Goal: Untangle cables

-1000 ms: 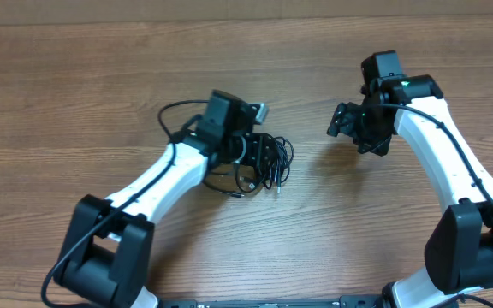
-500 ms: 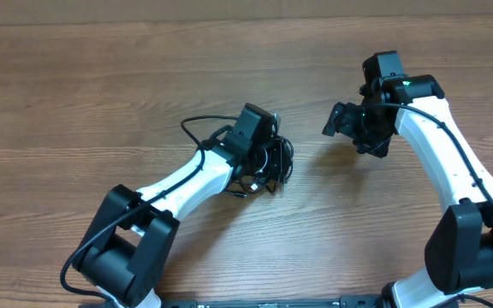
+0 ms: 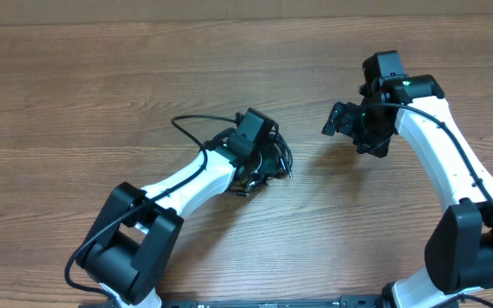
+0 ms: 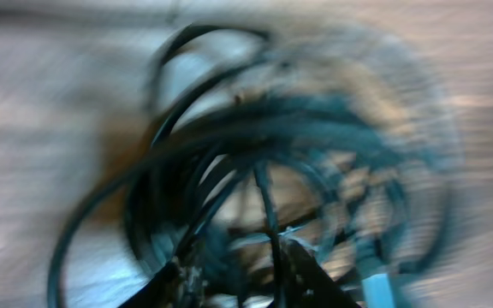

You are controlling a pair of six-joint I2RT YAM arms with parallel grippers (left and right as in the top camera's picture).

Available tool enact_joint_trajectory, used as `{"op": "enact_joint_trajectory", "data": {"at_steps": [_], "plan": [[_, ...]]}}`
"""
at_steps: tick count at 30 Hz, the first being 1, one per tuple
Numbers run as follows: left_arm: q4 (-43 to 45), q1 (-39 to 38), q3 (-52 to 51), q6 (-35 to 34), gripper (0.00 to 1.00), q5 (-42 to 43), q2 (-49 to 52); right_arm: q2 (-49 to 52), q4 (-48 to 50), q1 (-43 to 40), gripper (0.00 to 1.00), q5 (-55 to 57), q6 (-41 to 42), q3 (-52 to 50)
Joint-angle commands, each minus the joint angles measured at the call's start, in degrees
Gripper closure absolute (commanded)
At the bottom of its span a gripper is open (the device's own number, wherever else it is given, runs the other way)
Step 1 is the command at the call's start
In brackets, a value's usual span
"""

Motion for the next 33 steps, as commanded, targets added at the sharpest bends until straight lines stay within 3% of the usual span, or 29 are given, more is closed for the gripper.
{"op": "enact_joint_trajectory", "data": {"at_steps": [1,4,9,15,20,25,27,29,31,33], "plan": [[-5.6,0.5,-0.1,-0.8,0.73,-10.1,2.4,-1.2,-0.1,0.0,0.11,-0.3,-0.2,1.1],[-7.2,1.8,0.0,-0.2,0.74,-13.7,2.2,-1.2,-0.1,0.0,0.10,-0.3,-0.2,1.1],[-6.9,4.8,1.4,0.4,0.77,-11.1,1.7,-1.2,-0.1,0.1,0.09,-0.3,-0.2,1.1],[-6.8,6.1,5.3,11.3,0.96,-4.7,-0.9,-1.2,-0.1,0.1,0.08,-0.2,-0.2,1.1],[-7.0,6.1,7.6,21.2,0.96,4.0,-5.2,-1.2,-0.1,0.1,0.09,-0.2,-0.2,1.1],[-7.0,6.1,7.7,22.8,0.96,6.5,-9.3,-1.2,-0.1,0.1,0.09,-0.3,-0.2,1.1],[-6.7,6.1,7.7,22.7,0.81,6.5,-9.7,-1.2,-0.1,0.1,0.09,-0.3,-0.2,1.1],[-6.9,6.1,7.7,22.6,0.83,6.5,-9.6,-1.2,-0.1,0.1,0.09,-0.3,-0.2,1.1],[-7.5,6.1,7.7,22.6,0.96,6.7,-9.5,-1.2,-0.1,0.1,0.09,-0.3,-0.2,1.1],[-7.9,6.0,7.7,22.6,0.96,8.4,-9.5,-1.2,-0.2,0.1,0.09,-0.3,-0.2,1.1]]}}
